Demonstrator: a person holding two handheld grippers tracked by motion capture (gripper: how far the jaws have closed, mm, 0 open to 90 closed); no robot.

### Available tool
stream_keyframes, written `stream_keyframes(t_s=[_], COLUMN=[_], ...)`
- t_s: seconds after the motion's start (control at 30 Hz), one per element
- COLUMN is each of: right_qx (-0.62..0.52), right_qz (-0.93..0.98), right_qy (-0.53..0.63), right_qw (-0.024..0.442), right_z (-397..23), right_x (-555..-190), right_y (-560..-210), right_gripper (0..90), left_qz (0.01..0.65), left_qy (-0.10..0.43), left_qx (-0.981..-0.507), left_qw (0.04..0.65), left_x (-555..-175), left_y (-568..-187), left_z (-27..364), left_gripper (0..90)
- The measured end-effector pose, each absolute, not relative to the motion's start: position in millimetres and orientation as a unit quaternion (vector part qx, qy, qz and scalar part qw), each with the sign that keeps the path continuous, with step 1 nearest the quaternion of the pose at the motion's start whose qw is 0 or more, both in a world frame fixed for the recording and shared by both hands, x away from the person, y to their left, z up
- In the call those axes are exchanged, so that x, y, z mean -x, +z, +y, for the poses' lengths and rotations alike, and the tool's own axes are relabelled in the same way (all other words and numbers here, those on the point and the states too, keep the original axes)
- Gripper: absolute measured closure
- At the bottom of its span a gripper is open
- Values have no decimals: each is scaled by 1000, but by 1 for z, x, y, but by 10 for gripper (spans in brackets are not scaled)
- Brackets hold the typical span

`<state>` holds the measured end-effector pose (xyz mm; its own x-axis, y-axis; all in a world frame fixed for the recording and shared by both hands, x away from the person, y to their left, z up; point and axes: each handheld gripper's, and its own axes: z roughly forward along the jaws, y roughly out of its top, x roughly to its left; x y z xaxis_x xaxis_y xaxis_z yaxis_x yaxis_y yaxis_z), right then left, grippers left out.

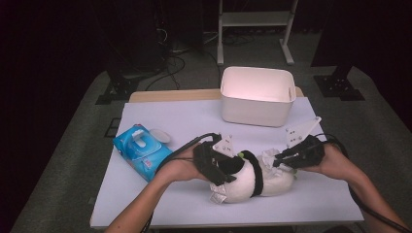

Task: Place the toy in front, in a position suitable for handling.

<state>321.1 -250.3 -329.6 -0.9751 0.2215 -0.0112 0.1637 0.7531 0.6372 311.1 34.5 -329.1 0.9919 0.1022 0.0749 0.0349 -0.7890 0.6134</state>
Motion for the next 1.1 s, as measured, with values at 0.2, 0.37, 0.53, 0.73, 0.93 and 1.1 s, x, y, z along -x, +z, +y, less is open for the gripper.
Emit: stream_keyframes(t_s=[0.2, 0.37, 0.53, 0.73, 0.93, 1.1], right_qx=[-108, -104, -105, -126, -130, -126], right_qz=[941, 940, 934, 932, 928, 927], right_qy=[315, 321, 337, 339, 350, 352], right_qw=[58, 56, 50, 17, 14, 29], right_z=[-263, -264, -258, -265, -271, -270], right_x=[-316, -319, -329, -326, -314, -310], right_y=[-326, -325, -327, -339, -346, -345], right_gripper=[827, 825, 825, 829, 830, 829], left_qz=[35, 30, 32, 28, 34, 44], left_qy=[55, 57, 60, 85, 92, 82], left_qx=[-946, -948, -947, -941, -942, -943], left_qw=[319, 310, 313, 327, 319, 320], left_x=[-310, -310, -311, -318, -326, -325], left_y=[-329, -329, -328, -327, -322, -324], left_z=[32, 30, 33, 31, 27, 28], left_gripper=[274, 270, 269, 274, 272, 267])
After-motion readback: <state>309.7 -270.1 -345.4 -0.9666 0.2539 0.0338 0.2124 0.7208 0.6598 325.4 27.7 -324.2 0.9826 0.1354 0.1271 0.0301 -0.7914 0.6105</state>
